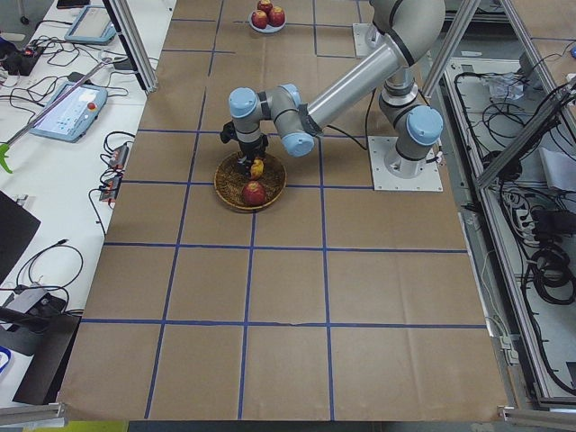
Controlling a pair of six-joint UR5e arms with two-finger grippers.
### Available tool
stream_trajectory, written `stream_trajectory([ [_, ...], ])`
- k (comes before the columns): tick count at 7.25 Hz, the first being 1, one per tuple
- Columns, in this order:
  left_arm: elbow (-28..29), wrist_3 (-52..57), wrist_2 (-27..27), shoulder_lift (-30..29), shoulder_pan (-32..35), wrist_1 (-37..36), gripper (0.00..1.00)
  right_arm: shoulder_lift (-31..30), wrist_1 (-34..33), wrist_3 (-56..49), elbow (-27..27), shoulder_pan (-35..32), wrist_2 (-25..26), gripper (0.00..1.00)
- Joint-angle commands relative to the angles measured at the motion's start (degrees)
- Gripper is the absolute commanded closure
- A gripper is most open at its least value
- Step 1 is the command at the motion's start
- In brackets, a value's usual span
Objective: Transfer apple from basket to plate
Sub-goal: 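Lower the left gripper onto the red-yellow apple in the wicker basket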
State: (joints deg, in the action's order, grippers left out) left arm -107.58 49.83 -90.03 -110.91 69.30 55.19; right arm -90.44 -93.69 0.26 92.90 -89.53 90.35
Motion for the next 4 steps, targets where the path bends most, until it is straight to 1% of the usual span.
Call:
stream_trajectory([
  [1, -0.6, -0.1, 0.0, -1.3, 0.0, -0.3, 0.02, 0.0, 0.0, 0.0, 0.0, 0.1, 0.0, 0.00],
  [2, -0.6, 0.0, 0.1, -1.5, 0.0, -0.3, 0.19, 0.0, 0.0, 0.0, -0.1, 0.1, 0.0, 0.00],
  [3, -0.6, 0.0, 0.4, -1.7, 0.1, -0.3, 0.43, 0.0, 0.0, 0.0, 0.0, 0.0, 0.0, 0.00],
  [4, -0.5, -0.1, 0.4, -1.5, 0.3, -0.3, 0.44, 0.0, 0.0, 0.0, -0.1, 0.0, 0.0, 0.00],
])
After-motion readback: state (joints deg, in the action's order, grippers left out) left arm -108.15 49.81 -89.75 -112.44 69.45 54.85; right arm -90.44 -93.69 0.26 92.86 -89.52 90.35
